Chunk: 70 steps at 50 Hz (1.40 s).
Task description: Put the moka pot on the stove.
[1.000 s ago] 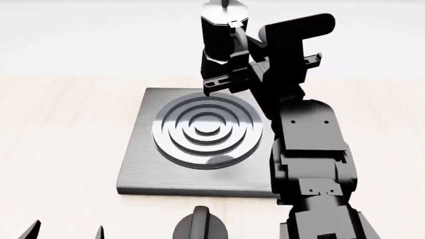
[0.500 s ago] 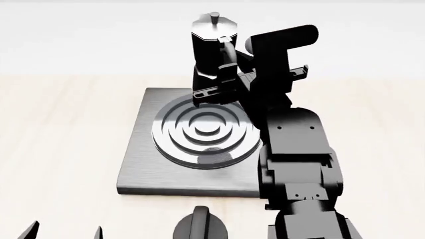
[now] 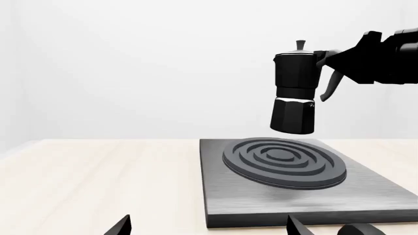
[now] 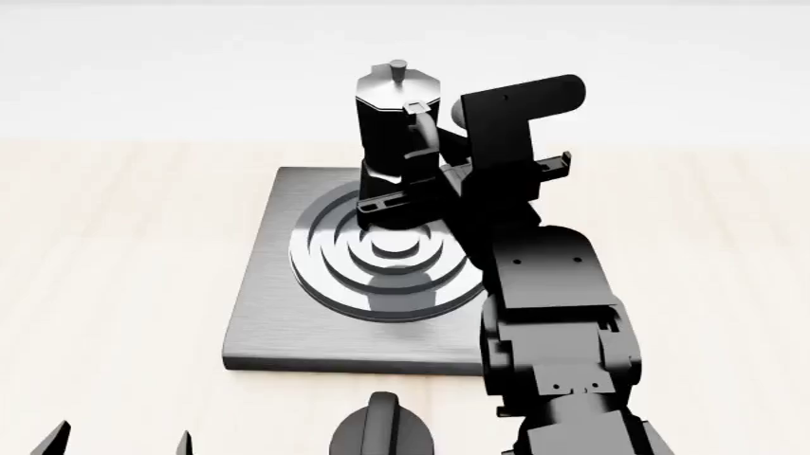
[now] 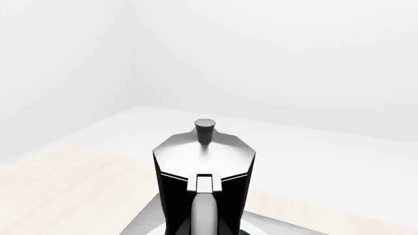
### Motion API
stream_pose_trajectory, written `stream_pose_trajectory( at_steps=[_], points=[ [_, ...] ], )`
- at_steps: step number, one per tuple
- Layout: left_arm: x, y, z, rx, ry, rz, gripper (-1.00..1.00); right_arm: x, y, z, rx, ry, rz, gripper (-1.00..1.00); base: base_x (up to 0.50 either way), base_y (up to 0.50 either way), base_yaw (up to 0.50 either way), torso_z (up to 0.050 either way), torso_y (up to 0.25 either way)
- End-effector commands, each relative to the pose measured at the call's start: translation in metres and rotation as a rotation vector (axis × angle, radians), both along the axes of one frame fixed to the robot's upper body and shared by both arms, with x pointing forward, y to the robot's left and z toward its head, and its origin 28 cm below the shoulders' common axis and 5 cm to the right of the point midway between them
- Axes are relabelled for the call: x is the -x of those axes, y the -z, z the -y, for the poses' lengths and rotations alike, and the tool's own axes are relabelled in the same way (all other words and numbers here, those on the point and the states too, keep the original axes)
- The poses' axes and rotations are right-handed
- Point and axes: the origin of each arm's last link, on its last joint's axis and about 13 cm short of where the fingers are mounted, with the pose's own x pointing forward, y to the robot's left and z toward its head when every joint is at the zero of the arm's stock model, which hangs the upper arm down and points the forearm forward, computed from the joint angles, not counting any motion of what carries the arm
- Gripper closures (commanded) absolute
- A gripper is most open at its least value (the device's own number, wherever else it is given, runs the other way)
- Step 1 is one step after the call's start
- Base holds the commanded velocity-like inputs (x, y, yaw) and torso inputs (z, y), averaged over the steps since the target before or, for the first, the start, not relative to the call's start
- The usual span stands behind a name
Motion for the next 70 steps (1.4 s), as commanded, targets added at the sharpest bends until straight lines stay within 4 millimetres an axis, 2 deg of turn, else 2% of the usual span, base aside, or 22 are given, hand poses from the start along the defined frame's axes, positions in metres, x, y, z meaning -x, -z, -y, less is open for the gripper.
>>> stream_pose_trajectory(
  at_steps=[1,22,70],
  points=[
    [0.001,0.000,0.000,0.000,-0.003,0.001,-1.00,0.000,0.001,-0.001,-0.033,0.013,-0.009,1.00,0.00,0.00,0.00,0.000,0.000],
    [0.000,0.000,0.000,0.001,-0.001,-0.001,-1.00,0.005,0.016,-0.001,-0.034,0.022,-0.055,1.00,0.00,0.00,0.00,0.000,0.001],
    [0.002,0.000,0.000,0.004,0.000,0.004,-1.00,0.009,0.028,-0.002,-0.041,0.023,-0.095,1.00,0.00,0.00,0.00,0.000,0.001]
  ],
)
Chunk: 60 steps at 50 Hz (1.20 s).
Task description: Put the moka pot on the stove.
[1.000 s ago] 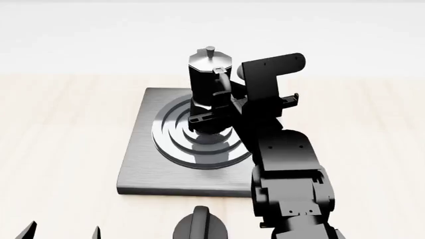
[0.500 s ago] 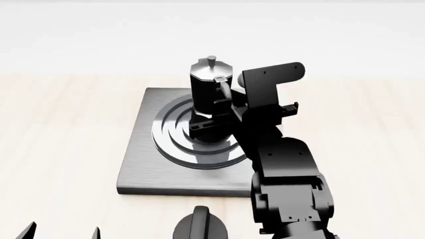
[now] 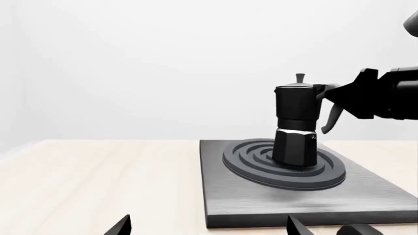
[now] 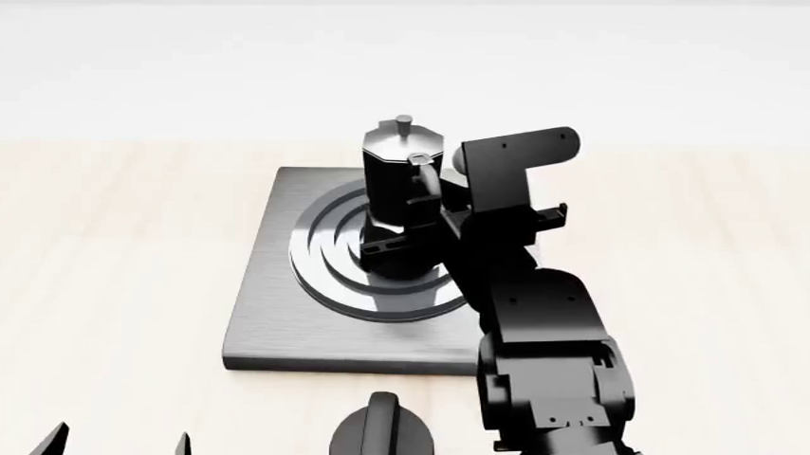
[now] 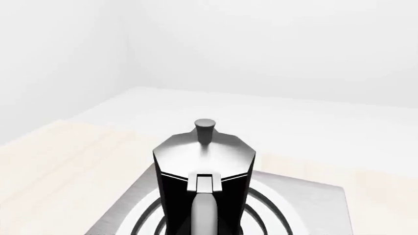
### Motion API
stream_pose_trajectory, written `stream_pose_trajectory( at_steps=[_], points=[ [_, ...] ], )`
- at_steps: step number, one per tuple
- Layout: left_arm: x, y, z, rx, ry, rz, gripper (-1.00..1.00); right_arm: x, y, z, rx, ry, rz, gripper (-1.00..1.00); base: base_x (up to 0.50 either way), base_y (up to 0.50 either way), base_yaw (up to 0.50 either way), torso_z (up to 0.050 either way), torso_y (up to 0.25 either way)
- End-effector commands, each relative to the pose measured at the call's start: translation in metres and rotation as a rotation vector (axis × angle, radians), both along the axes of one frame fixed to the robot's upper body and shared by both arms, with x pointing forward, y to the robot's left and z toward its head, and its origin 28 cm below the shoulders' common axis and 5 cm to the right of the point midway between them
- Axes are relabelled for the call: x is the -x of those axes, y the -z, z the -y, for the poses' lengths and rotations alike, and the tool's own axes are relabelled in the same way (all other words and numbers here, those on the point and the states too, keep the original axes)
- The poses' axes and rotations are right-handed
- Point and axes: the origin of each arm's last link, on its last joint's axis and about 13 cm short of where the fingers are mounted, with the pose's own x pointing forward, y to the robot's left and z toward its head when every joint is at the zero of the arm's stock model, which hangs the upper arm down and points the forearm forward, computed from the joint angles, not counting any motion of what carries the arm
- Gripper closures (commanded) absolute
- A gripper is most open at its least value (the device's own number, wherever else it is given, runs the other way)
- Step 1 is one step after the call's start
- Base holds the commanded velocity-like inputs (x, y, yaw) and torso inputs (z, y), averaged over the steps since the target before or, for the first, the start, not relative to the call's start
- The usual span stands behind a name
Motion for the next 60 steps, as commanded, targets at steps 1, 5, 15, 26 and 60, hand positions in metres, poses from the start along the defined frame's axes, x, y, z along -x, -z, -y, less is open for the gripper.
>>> stream_pose_trajectory(
  at_steps=[1,5,15,26,60],
  points=[
    [0.000,0.000,0.000,0.002,0.001,-0.001,-1.00,-0.001,-0.002,-0.001,-0.027,0.006,0.006,1.00,0.00,0.00,0.00,0.000,0.000],
    [0.000,0.000,0.000,0.001,0.001,-0.001,-1.00,-0.001,-0.002,-0.001,-0.028,0.007,0.004,1.00,0.00,0.00,0.00,0.000,0.003],
    [0.000,0.001,0.001,0.000,0.001,-0.003,-1.00,0.000,0.000,-0.002,-0.035,0.003,-0.002,1.00,0.00,0.00,0.00,0.000,0.000],
    [0.002,0.002,0.001,0.001,0.001,-0.004,-1.00,0.002,0.004,-0.002,-0.026,-0.007,-0.011,1.00,0.00,0.00,0.00,0.000,0.000],
    [0.004,0.001,0.001,0.001,0.003,0.002,-1.00,0.006,0.018,0.000,-0.029,-0.025,-0.015,-1.00,0.00,0.00,0.00,0.000,0.000]
  ],
)
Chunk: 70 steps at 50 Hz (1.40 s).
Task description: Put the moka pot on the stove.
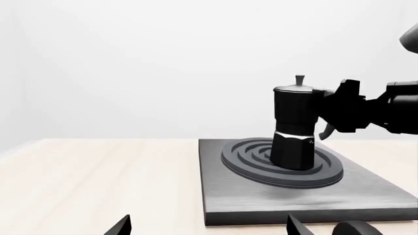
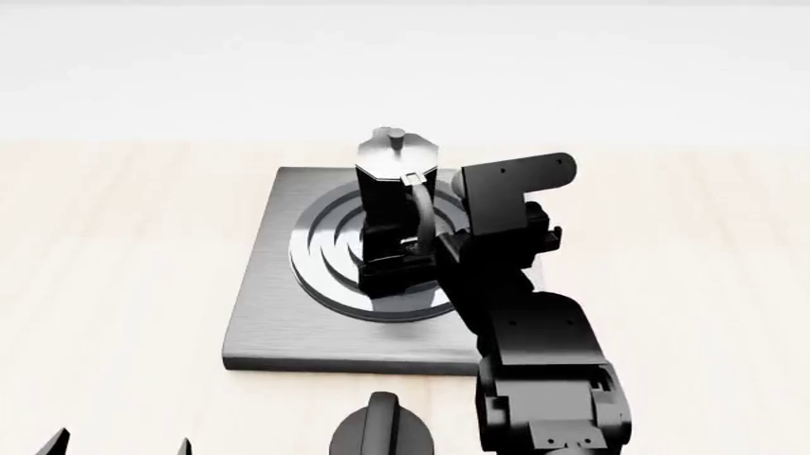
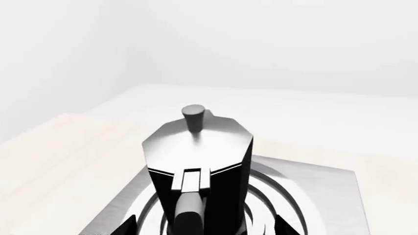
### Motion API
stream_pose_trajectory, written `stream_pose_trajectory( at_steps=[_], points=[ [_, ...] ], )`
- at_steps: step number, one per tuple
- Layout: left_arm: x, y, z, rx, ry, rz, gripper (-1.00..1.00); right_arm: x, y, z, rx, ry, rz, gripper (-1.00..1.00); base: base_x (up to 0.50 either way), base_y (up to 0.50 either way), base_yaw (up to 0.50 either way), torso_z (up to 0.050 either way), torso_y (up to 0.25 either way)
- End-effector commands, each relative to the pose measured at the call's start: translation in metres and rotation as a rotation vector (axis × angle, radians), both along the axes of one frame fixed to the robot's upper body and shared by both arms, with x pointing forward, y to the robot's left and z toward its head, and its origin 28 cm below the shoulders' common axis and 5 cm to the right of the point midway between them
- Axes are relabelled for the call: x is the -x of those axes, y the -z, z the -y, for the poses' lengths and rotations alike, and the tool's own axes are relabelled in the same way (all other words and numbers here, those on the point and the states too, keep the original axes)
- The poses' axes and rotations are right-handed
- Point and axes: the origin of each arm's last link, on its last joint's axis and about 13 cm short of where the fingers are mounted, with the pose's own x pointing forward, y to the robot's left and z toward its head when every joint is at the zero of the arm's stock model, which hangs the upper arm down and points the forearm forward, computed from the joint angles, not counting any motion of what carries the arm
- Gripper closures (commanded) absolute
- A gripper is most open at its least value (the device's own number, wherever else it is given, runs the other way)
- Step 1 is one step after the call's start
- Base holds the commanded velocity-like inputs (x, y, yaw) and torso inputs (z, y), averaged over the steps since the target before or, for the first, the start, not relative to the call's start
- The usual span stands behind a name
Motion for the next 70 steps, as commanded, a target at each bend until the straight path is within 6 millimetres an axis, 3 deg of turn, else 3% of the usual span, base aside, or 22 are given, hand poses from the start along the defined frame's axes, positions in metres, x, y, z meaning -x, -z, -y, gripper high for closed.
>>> stream_pose_trajectory(
  at_steps=[1,32,60,70],
  points=[
    [0.000,0.000,0.000,-0.001,0.000,0.002,-1.00,0.000,0.001,0.001,-0.007,-0.009,0.015,-1.00,0.00,0.00,0.00,0.000,0.000],
    [-0.001,0.000,0.001,-0.003,0.007,0.000,-1.00,0.001,0.000,0.005,-0.019,-0.051,0.183,-1.00,0.00,0.00,0.00,0.000,0.000],
    [-0.005,0.000,0.003,-0.006,0.008,0.003,-1.00,0.066,-0.025,0.010,-0.084,-0.117,0.342,-1.00,0.00,0.00,0.00,0.000,0.000],
    [-0.006,-0.001,0.003,-0.008,0.013,0.001,-1.00,0.082,-0.028,0.016,-0.106,-0.098,0.377,-1.00,0.00,0.00,0.00,0.000,0.000]
  ],
)
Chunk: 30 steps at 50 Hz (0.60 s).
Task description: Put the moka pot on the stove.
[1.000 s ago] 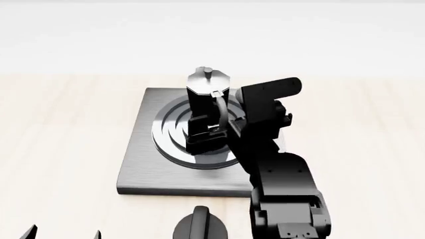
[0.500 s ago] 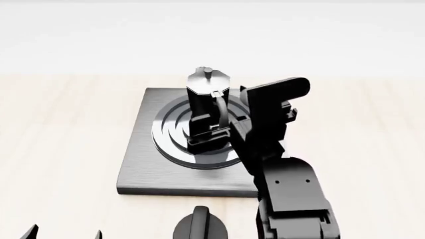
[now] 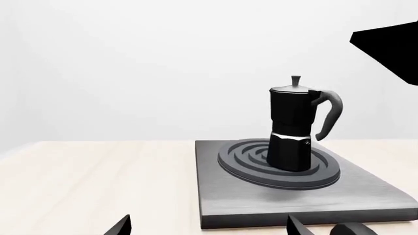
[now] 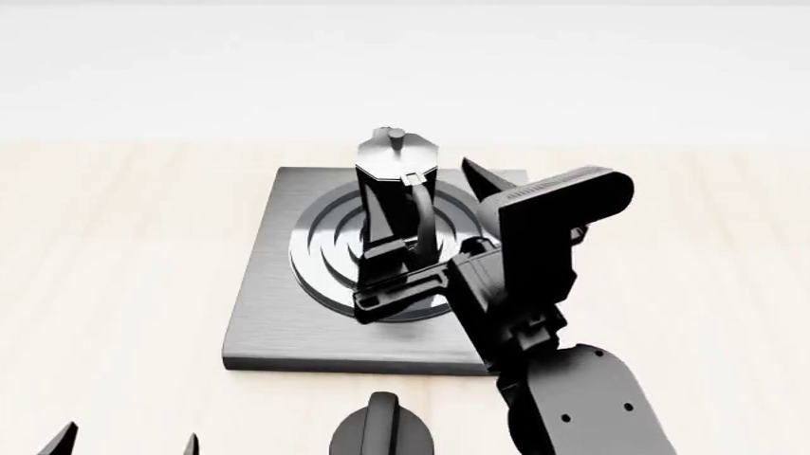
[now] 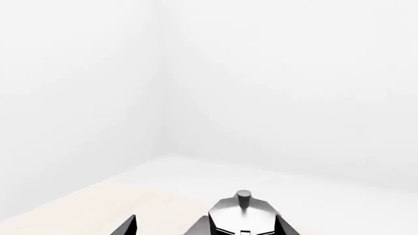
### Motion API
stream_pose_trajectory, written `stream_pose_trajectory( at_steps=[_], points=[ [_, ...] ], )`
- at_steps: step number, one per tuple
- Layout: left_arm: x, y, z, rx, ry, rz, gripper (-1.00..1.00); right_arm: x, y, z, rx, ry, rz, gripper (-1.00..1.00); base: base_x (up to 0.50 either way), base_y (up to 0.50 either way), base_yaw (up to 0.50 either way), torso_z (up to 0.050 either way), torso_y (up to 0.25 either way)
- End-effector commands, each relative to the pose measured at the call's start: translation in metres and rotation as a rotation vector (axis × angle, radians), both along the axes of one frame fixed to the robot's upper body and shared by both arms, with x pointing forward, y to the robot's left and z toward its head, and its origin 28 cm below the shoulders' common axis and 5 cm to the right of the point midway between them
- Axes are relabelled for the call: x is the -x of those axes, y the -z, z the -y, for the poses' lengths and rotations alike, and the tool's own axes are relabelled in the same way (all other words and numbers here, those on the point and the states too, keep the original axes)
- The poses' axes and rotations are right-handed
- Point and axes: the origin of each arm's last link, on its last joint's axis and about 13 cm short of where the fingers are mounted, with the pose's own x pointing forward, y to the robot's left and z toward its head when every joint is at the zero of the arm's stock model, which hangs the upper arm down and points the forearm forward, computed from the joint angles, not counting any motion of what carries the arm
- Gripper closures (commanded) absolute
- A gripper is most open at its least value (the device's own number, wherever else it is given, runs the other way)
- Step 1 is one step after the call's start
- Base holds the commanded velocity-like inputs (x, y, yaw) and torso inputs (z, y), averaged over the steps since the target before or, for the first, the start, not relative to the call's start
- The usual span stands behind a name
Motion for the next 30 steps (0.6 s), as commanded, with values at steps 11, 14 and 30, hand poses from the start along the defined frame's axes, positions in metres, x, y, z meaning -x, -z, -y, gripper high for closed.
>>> stream_pose_trajectory(
  at_steps=[11,14,30],
  points=[
    [-0.001,0.000,0.000,-0.002,0.003,-0.002,-1.00,0.040,-0.012,0.007,-0.031,-0.007,0.084,-1.00,0.00,0.00,0.00,0.000,0.000],
    [-0.002,0.000,0.000,-0.001,0.004,-0.002,-1.00,0.045,-0.014,0.009,-0.032,-0.006,0.095,-1.00,0.00,0.00,0.00,0.000,0.000],
    [0.001,-0.001,0.000,0.000,0.004,0.006,-1.00,0.065,-0.018,0.013,-0.048,-0.010,0.136,-1.00,0.00,0.00,0.00,0.000,0.000]
  ],
)
